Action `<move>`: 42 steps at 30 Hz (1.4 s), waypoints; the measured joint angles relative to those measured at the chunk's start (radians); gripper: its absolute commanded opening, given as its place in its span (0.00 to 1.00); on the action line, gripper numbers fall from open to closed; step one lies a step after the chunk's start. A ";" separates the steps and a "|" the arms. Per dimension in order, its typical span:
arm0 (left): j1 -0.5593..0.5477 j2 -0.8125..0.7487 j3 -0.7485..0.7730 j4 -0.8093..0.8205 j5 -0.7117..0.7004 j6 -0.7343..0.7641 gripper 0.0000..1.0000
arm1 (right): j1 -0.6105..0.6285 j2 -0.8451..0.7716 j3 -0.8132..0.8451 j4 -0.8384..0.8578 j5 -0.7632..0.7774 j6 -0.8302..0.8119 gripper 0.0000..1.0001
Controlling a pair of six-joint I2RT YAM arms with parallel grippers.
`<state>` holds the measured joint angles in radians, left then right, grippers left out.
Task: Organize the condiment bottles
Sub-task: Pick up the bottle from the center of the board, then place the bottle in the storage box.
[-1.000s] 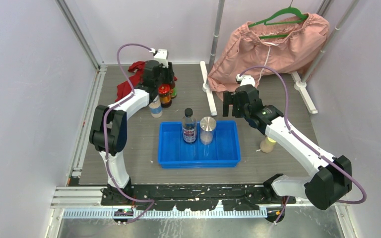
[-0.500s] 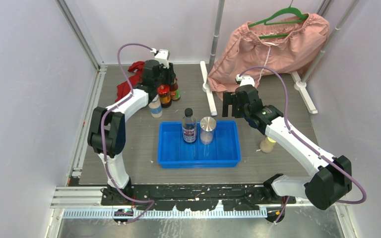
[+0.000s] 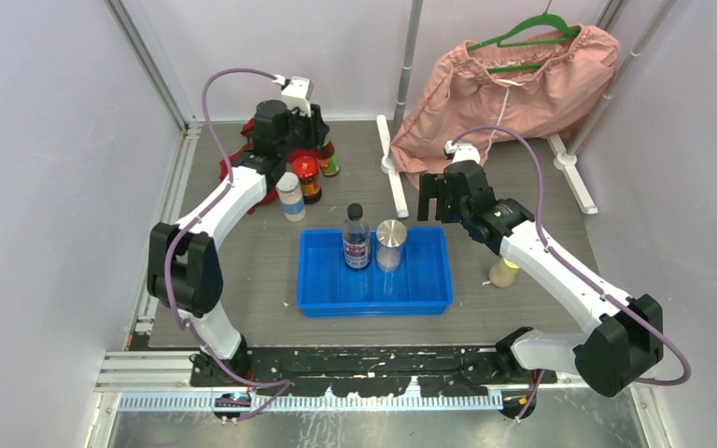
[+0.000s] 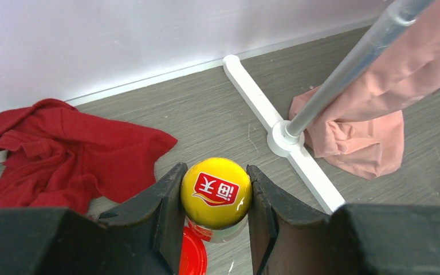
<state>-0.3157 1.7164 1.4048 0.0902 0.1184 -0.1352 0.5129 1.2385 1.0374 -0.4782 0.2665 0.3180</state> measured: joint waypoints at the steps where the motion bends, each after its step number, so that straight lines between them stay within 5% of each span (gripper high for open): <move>1: 0.000 -0.011 0.000 -0.006 0.004 0.003 0.37 | 0.000 -0.002 0.000 0.000 0.000 0.002 0.96; 32: -0.023 -0.699 -0.045 -0.672 0.087 0.005 0.37 | 0.000 -0.222 0.018 -0.141 -0.060 0.082 0.96; 42: -0.228 -0.774 -0.212 -0.789 -0.072 -0.051 0.36 | 0.000 -0.312 0.018 -0.197 -0.079 0.124 0.96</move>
<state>-0.5438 0.9421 1.1927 -0.6983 0.0463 -0.1864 0.5129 0.9268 1.0554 -0.6750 0.1875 0.4423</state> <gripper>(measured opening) 0.400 0.956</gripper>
